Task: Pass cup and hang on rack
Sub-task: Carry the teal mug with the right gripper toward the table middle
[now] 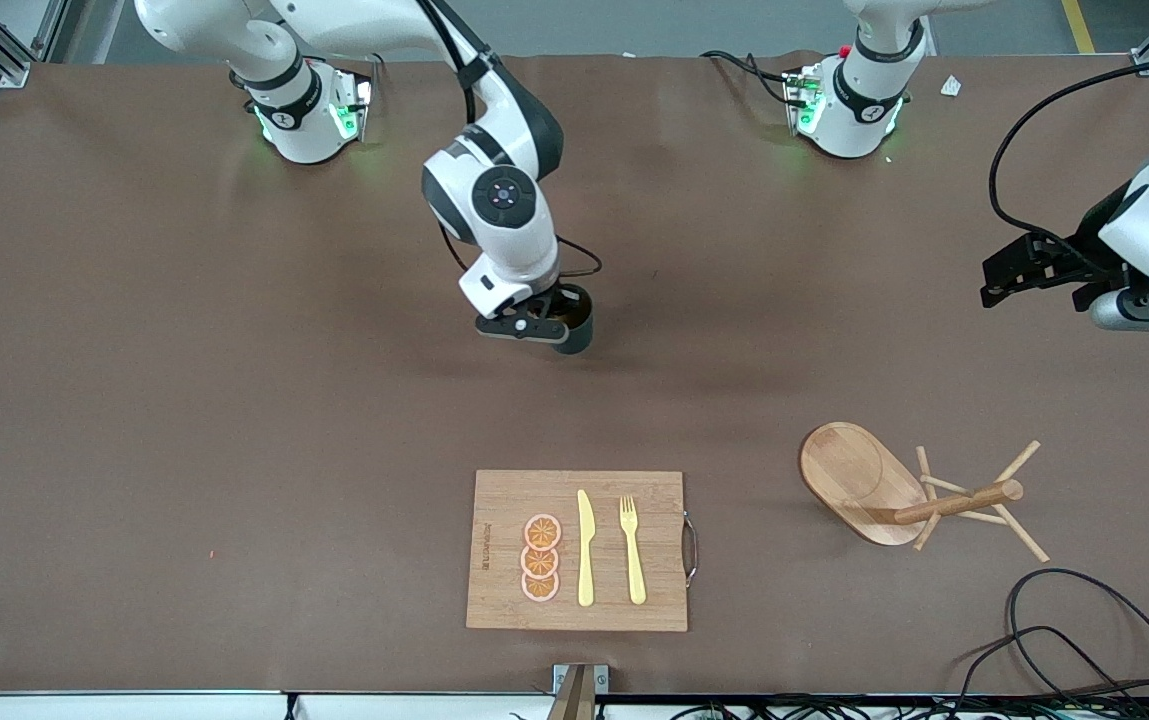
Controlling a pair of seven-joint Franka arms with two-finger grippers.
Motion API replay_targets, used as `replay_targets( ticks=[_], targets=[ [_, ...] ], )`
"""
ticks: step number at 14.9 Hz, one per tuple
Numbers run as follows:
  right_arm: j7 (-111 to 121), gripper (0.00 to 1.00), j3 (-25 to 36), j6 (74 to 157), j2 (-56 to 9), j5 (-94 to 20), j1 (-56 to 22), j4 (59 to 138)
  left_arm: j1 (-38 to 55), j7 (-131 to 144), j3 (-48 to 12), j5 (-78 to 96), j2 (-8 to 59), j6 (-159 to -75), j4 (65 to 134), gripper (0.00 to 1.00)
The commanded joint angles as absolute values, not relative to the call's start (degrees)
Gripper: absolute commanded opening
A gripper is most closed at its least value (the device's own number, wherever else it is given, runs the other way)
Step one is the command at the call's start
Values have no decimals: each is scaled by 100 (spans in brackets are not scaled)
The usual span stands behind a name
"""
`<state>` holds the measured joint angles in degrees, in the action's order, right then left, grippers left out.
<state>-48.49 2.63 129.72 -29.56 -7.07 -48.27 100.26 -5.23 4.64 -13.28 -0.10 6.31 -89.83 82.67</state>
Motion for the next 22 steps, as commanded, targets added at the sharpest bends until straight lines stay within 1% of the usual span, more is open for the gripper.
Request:
replay_targets(
  ticks=[1,4,11,16,19,20,21,22],
  targets=[
    [-5105,0,334,12894,-3383,-826,-4948,9520,-545,475,-1345,-9,642,-8921,8191,100],
    [-5203,0,334,12806,-3489,-835,-4957,9387,-536,439,-1345,-9,642,-8912,8218,100],
    [-5440,1,334,12525,-3524,-826,-4992,9378,-370,510,-1380,-9,694,-8912,8226,100],
    [-5449,2,334,12524,-3568,-791,-5001,9395,289,1000,-1397,-17,1300,-9035,8261,100],
    [-5449,5,334,12524,-3603,-791,-5001,9396,509,1371,-1406,-158,1371,-9141,8279,100],
    [-5449,9,334,12524,-3604,-791,-5001,9396,536,1380,-1398,-202,1423,-9141,8288,100],
    [-5449,23,334,12524,-3604,-791,-5001,9396,562,1380,-1406,-289,1450,-9141,8297,100],
    [-5458,64,334,12524,-3604,-791,-5001,9396,632,1389,-1406,-334,1494,-9141,8314,100]
  ],
)
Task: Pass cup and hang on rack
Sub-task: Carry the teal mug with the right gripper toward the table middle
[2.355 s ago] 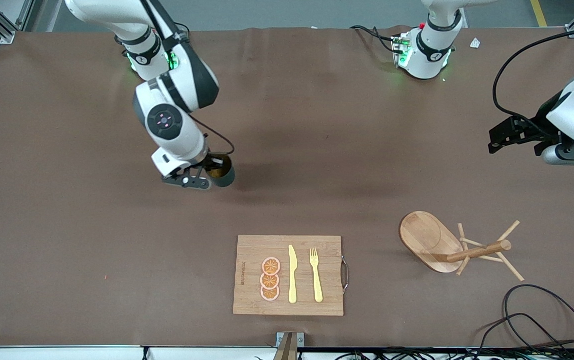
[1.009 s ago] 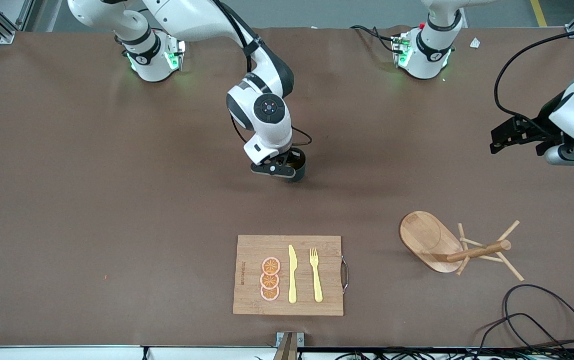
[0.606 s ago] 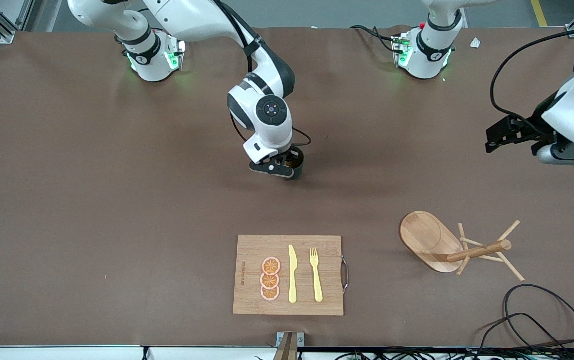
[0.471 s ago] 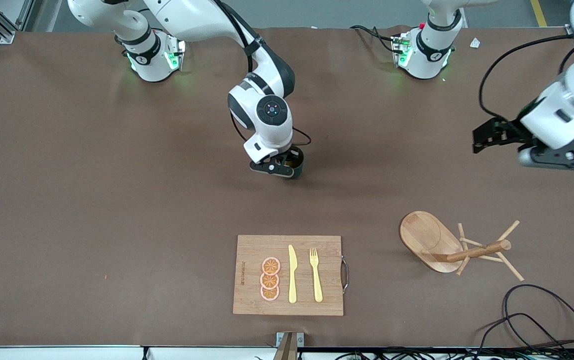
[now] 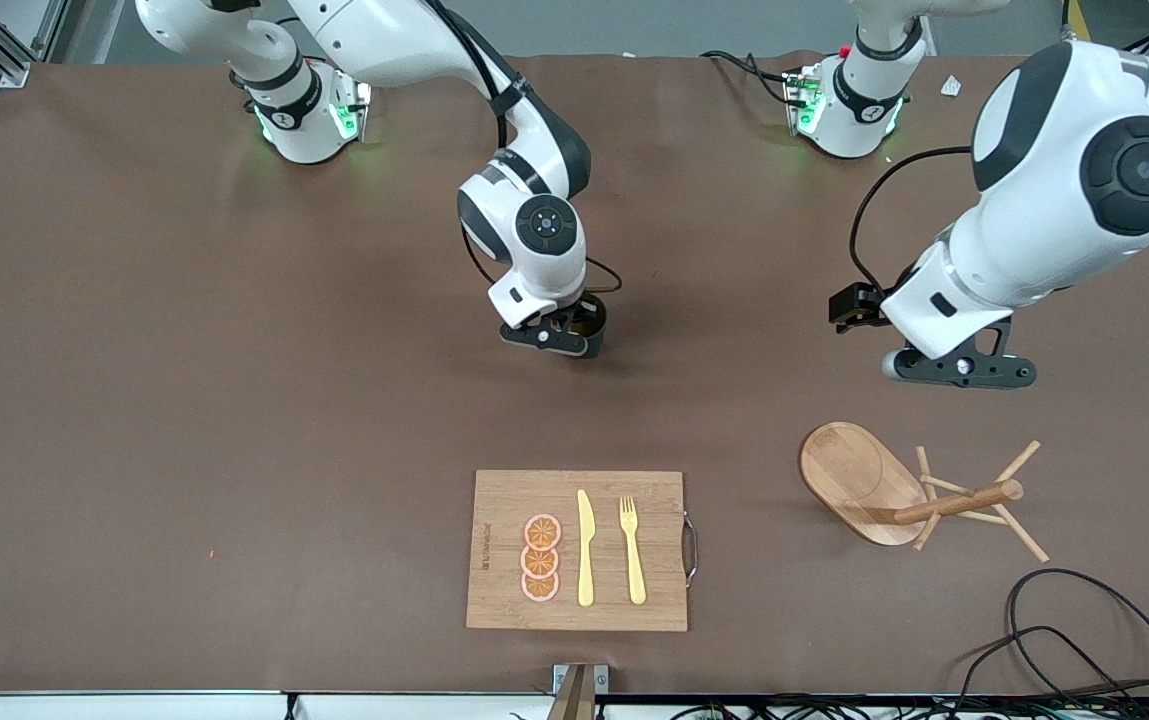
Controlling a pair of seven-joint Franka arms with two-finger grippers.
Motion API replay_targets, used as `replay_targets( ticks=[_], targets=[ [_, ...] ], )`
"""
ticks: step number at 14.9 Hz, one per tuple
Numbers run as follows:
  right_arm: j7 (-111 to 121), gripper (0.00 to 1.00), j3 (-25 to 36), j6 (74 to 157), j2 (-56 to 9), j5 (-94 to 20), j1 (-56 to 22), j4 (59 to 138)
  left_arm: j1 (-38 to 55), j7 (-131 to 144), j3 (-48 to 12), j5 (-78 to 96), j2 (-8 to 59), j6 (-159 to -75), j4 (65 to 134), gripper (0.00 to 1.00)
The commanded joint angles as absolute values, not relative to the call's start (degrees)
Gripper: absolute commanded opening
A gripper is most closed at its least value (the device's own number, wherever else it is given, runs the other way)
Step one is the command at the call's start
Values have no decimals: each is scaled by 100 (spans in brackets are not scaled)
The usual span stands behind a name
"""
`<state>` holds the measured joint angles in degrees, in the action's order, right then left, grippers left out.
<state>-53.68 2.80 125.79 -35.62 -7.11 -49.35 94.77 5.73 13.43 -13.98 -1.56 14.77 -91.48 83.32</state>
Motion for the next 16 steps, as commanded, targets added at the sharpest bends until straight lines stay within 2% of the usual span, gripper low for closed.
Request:
replay_targets(
  ticks=[1,6,8,11,16],
  targets=[
    [-5449,100,334,12524,-3604,-774,-5001,9396,702,1406,-1406,-430,1546,-9158,8341,100],
    [-5370,100,343,12420,-3542,-765,-4992,9369,1221,2431,-1433,-721,1766,-9553,8490,100],
    [-5204,100,343,12043,-3516,-773,-4966,9186,1432,2959,-1433,-721,1872,-9650,8516,100],
    [-4818,100,395,11366,-3227,-773,-4852,9000,1748,3610,-1433,-729,1899,-9992,8919,100],
    [-3247,100,396,10689,-2515,-773,-3870,9105,2100,4823,-1450,-729,1854,-10204,9211,100]
  ],
)
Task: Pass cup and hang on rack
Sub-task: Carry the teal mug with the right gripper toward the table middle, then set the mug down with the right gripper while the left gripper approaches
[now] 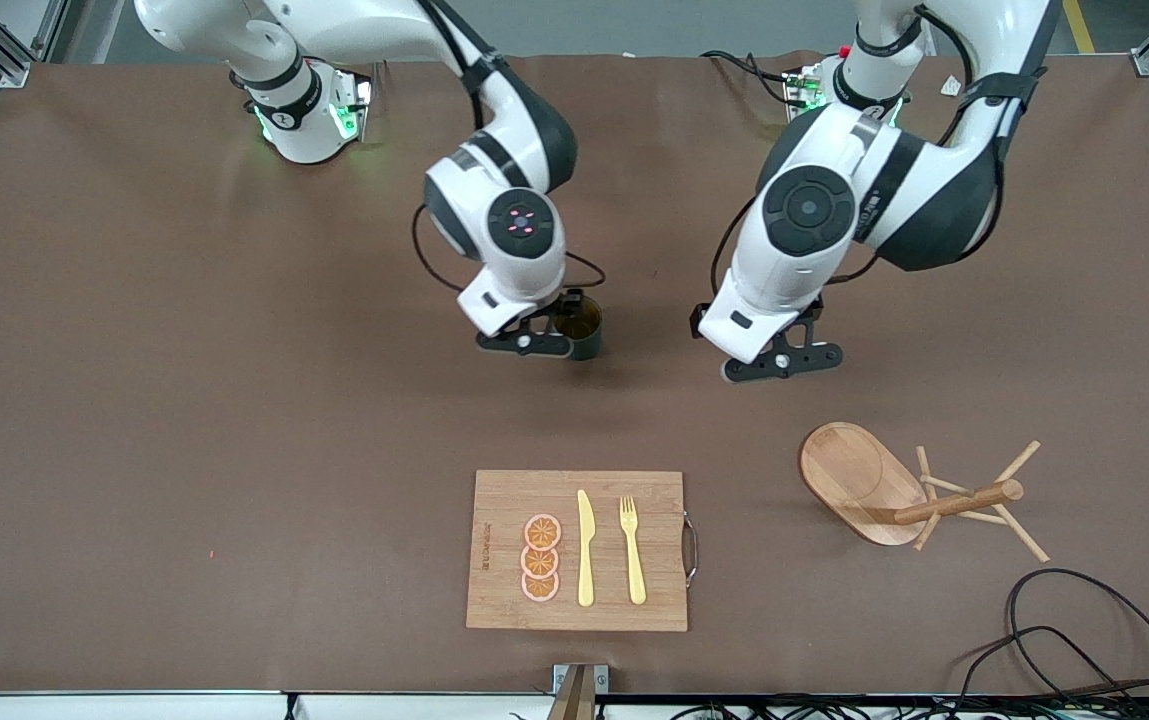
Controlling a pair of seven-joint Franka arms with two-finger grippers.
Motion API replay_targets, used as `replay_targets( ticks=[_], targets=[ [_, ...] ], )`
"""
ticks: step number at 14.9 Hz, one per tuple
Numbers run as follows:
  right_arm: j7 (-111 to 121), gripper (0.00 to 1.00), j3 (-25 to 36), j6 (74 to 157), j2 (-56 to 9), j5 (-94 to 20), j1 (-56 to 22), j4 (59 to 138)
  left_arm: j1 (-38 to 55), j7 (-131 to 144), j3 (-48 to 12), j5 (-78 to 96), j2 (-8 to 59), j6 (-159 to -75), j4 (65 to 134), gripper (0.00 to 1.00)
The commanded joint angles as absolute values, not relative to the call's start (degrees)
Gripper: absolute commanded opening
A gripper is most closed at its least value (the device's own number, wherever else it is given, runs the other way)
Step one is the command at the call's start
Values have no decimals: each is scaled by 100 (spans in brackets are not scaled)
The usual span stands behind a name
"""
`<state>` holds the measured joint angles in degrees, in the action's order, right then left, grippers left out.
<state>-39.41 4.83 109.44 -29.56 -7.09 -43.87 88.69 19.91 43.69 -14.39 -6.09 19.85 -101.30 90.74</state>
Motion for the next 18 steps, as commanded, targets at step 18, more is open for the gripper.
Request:
replay_targets(
  ticks=[18],
  targets=[
    [-38,100,404,9044,-1670,35,-317,8131,4894,10342,-1301,-2143,3761,-10758,7752,96]
  ],
)
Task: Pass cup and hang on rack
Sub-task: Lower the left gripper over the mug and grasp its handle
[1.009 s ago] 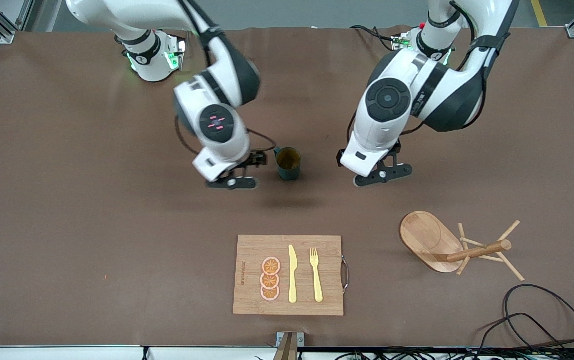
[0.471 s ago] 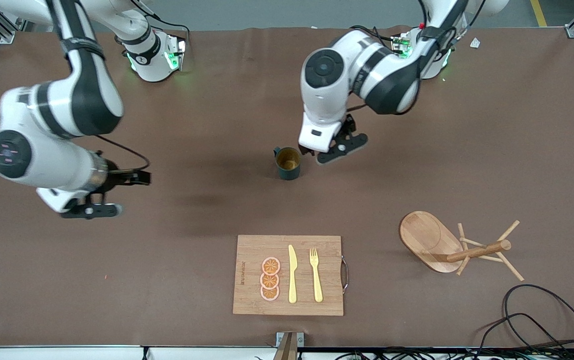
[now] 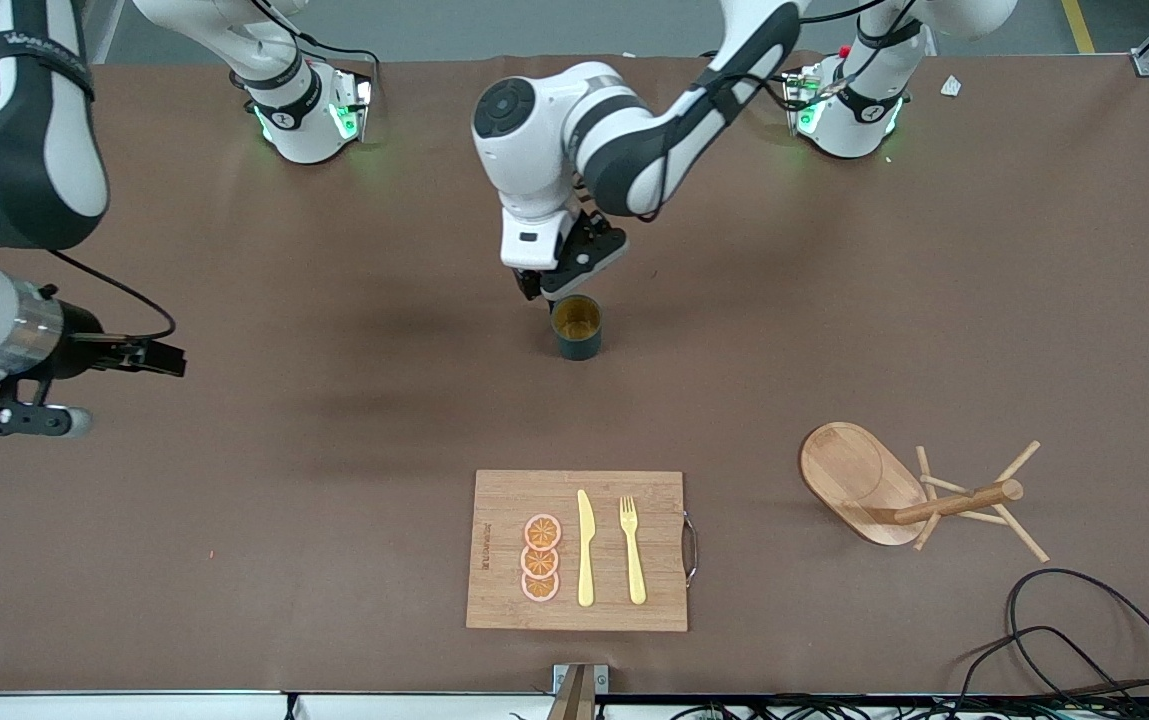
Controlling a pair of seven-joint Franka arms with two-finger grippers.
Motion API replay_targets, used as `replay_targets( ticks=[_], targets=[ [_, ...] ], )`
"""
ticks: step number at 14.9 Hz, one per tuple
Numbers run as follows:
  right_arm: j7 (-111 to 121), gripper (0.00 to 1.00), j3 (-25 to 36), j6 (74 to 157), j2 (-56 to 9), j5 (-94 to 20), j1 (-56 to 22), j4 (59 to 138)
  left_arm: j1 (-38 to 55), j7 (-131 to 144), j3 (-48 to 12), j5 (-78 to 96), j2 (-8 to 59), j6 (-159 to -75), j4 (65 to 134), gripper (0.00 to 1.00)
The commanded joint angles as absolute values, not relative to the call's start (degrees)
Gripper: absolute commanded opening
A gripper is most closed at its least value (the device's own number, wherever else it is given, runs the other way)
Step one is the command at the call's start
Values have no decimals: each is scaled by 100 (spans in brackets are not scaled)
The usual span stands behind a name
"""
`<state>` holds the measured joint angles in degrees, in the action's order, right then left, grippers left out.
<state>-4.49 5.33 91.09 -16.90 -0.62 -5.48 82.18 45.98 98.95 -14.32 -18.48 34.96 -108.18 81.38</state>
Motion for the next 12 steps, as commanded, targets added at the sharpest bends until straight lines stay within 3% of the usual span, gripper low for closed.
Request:
replay_targets(
  ticks=[1,6,12],
  targets=[
    [156,100,404,8983,-1670,44,-203,8095,5026,10684,-1275,-2345,3866,-10775,7700,96],
    [465,100,404,8728,-1679,44,140,7919,5554,12310,-1248,-3224,4622,-10767,7137,92],
    [448,100,396,8701,-1723,70,132,7893,6389,13069,-422,-3278,5088,-10688,7128,90]
  ],
)
